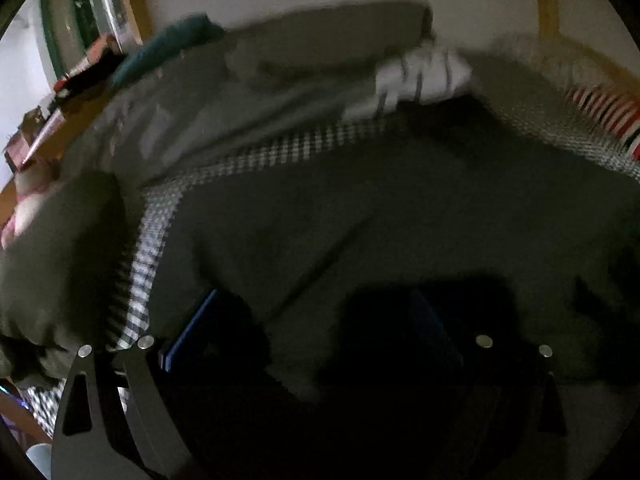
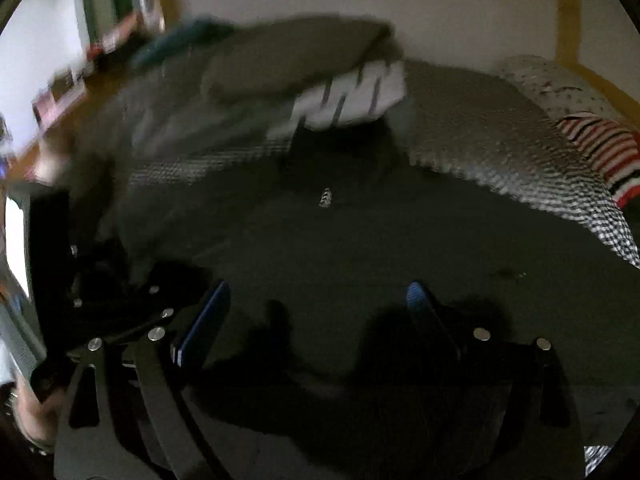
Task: Fold large clothes
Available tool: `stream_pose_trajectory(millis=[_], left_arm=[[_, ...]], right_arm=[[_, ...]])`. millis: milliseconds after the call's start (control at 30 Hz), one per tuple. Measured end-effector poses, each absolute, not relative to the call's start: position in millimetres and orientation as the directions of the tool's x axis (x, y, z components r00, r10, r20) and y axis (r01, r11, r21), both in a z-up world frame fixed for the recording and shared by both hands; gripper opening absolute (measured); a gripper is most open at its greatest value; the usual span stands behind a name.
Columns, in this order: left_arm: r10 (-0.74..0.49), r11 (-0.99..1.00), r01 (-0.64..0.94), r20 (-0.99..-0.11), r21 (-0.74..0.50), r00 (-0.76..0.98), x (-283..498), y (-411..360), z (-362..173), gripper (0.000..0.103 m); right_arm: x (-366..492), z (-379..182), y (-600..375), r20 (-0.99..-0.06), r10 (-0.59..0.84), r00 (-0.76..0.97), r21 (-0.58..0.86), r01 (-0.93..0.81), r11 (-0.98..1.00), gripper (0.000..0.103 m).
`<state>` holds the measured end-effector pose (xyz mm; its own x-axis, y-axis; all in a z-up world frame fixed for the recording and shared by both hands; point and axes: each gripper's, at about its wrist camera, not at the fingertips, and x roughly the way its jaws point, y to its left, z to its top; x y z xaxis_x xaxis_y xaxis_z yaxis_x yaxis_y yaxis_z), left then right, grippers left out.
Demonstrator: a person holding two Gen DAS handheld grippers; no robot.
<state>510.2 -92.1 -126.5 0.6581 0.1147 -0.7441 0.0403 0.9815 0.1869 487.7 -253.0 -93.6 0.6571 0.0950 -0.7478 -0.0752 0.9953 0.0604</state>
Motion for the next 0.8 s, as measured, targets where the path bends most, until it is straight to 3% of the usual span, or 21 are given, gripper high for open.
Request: stream_pose_trajectory(millis=[100,167,333,433,500,700,800], left_arm=[[0.086,0.987,0.044,-0.752,0.152,0.653,511,-83,-137,0.095],[0.092,0.984,0.055,-0.751,0.168,0.654,510,-85,-141,0.095],[0.069,0.989,0.054,-0.74,0.141,0.669,509,-79,-149,0.096],[0.078,0.988,0.047,-0.729,0.15,0.68,507,-83,-151,0.096],[0.085,0.986,0.046,-0.723,0.159,0.685,506,-85,-151,0.096],[0.114,0.982,0.028,-0.697,0.189,0.708,504,-88,-155,0.097],[0.123,0.98,0.023,-0.69,0.198,0.713,503,-89,-155,0.098]], right_arm=[[492,-136,-241,-0.799,-0.012,0.601,-0.071,-0.073,0.995,0.089],[488,-148,-242,-0.789,-0.021,0.614,-0.085,-0.076,0.993,0.09],[476,-126,-251,-0.758,-0.051,0.65,-0.081,-0.016,0.997,0.09],[470,-123,-283,-0.742,-0.209,0.637,-0.159,0.136,0.978,0.091],[476,-141,-305,-0.794,-0.147,0.59,-0.091,0.123,0.988,0.092],[467,-121,-301,-0.773,-0.138,0.619,-0.065,0.138,0.988,0.092],[469,-147,-298,-0.791,-0.167,0.589,-0.115,0.125,0.985,0.093]])
